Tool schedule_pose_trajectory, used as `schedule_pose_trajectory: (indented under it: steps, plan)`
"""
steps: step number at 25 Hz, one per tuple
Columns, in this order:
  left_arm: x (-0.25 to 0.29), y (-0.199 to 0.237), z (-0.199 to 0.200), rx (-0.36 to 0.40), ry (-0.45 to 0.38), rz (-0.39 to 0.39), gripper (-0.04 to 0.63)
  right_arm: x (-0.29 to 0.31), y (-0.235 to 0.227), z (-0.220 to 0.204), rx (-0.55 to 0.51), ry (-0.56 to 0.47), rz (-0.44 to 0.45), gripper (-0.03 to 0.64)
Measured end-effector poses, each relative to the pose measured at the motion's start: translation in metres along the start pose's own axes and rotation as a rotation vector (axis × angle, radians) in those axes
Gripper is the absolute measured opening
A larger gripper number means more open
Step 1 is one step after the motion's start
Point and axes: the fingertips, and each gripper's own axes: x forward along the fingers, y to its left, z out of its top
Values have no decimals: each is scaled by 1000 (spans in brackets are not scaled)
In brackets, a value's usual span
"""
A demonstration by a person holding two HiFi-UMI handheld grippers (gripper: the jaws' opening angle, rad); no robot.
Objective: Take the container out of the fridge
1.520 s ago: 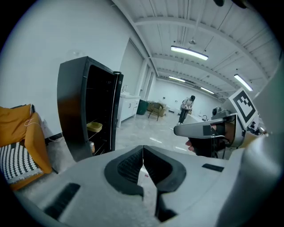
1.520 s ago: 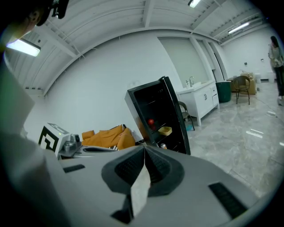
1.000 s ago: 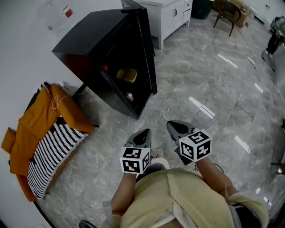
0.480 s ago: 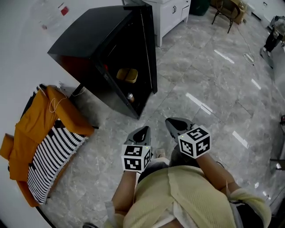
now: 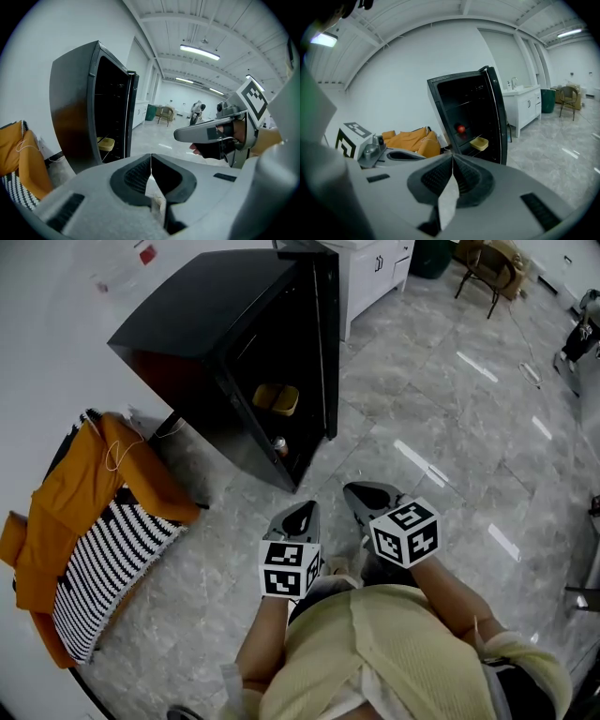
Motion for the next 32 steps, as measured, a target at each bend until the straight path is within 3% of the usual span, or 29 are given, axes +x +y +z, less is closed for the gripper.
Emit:
schedule_pose_trajectory:
  steps: [10, 32]
  plan:
    - [40, 21, 11, -23, 18, 71, 23, 27, -37, 11, 7, 34, 22, 29]
    - [180, 36, 70, -68, 52, 97, 25, 81, -158, 54, 47, 107, 122, 29]
